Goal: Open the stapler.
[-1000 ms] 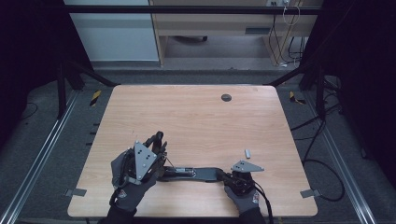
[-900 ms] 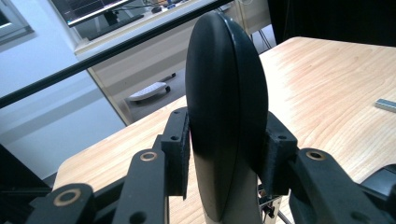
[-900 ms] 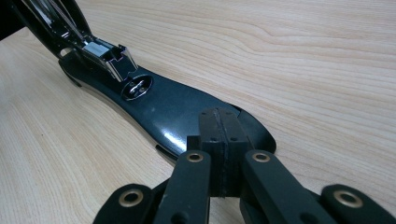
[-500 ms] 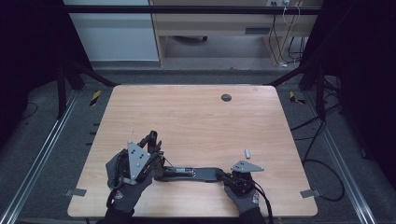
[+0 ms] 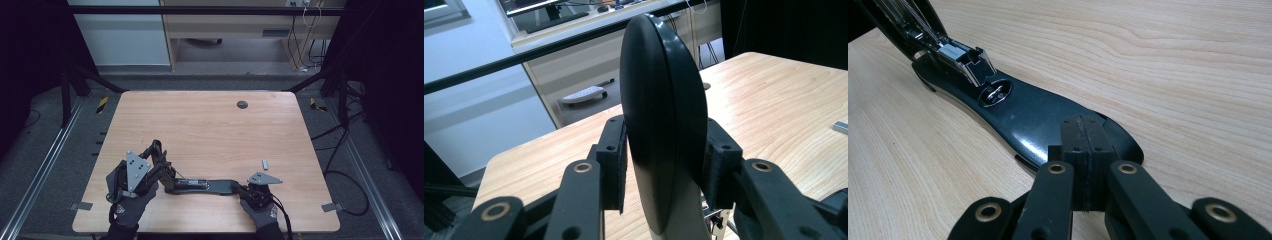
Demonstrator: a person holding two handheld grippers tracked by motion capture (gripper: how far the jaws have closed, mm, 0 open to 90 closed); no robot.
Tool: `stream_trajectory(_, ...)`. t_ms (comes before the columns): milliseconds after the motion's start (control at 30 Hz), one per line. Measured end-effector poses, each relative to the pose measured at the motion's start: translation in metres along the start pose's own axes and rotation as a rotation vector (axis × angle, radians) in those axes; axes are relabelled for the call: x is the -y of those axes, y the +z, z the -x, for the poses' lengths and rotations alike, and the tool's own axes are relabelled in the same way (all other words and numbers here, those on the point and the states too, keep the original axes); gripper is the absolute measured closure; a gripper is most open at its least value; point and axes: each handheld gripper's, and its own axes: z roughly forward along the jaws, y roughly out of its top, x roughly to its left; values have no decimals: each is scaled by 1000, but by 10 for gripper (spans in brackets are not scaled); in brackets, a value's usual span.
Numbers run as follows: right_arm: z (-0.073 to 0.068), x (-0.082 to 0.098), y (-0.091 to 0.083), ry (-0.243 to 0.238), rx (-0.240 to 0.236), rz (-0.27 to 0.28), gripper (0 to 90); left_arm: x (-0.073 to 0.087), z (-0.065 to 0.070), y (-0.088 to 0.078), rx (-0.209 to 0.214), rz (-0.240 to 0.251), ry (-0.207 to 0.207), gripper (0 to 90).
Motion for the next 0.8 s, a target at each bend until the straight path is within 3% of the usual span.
stream_trajectory(100, 0, 0, 0, -1, -1, 0, 900, 4, -9, -3, -23, -7, -18, 596)
stream_trajectory(300, 0, 0, 0, 2, -2, -1, 900, 15, -27, -9, -22, -6, -92, 589)
stream_trajectory(800, 0, 0, 0, 0, -1, 0, 900, 27, -42, -14, -47, -12, -134, 570)
